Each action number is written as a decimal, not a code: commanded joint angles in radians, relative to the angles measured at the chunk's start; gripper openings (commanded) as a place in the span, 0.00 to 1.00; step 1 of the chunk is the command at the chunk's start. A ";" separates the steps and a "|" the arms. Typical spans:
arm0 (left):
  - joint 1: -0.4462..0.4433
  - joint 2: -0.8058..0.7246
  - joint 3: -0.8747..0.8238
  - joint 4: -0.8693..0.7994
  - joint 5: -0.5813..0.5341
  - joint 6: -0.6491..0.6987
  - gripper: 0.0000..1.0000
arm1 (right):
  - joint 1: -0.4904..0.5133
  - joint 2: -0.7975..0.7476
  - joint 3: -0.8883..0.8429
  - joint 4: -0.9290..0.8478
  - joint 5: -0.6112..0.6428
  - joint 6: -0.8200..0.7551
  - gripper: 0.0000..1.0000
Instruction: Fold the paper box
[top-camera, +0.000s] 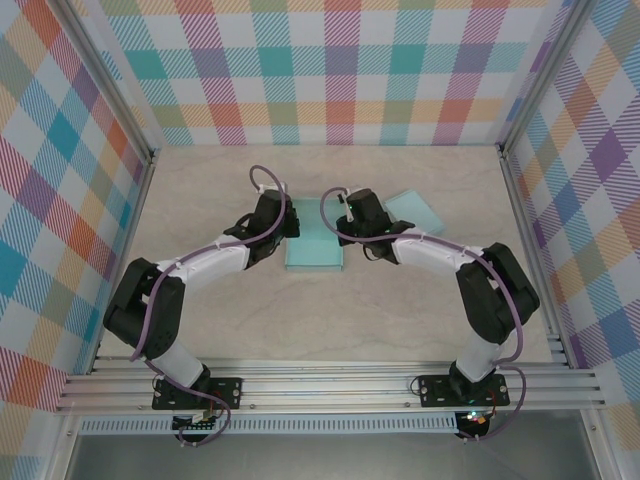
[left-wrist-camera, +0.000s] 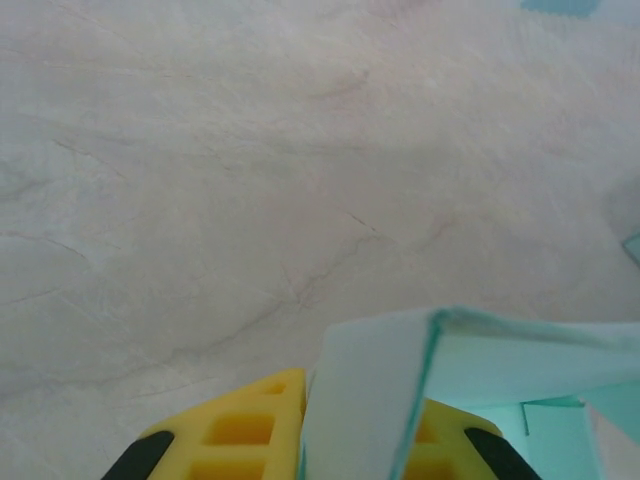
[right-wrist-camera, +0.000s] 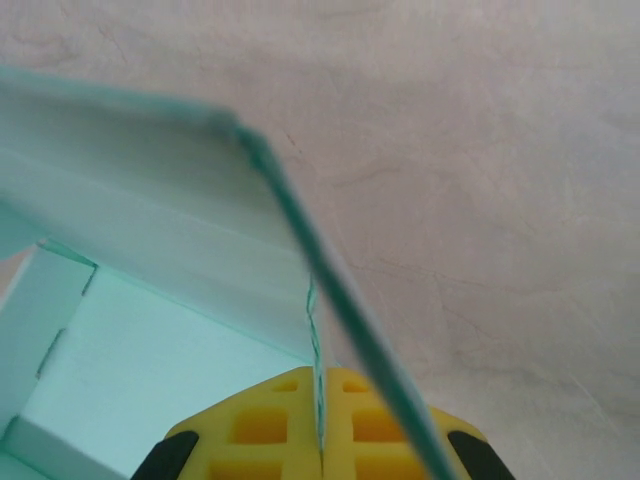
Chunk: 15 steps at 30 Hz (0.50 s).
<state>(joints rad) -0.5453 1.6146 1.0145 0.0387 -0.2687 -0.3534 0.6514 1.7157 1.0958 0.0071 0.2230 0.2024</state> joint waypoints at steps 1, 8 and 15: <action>-0.029 0.009 0.019 0.061 -0.052 -0.167 0.16 | 0.026 -0.014 0.012 0.128 0.067 0.025 0.00; -0.035 0.080 0.064 0.132 -0.077 -0.174 0.16 | 0.026 0.065 0.076 0.207 0.148 0.015 0.00; -0.048 0.154 0.073 0.218 -0.119 -0.206 0.14 | 0.024 0.156 0.168 0.203 0.114 0.058 0.07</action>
<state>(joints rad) -0.5636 1.7432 1.0649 0.1791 -0.3962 -0.5220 0.6529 1.8614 1.2175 0.1204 0.4011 0.2192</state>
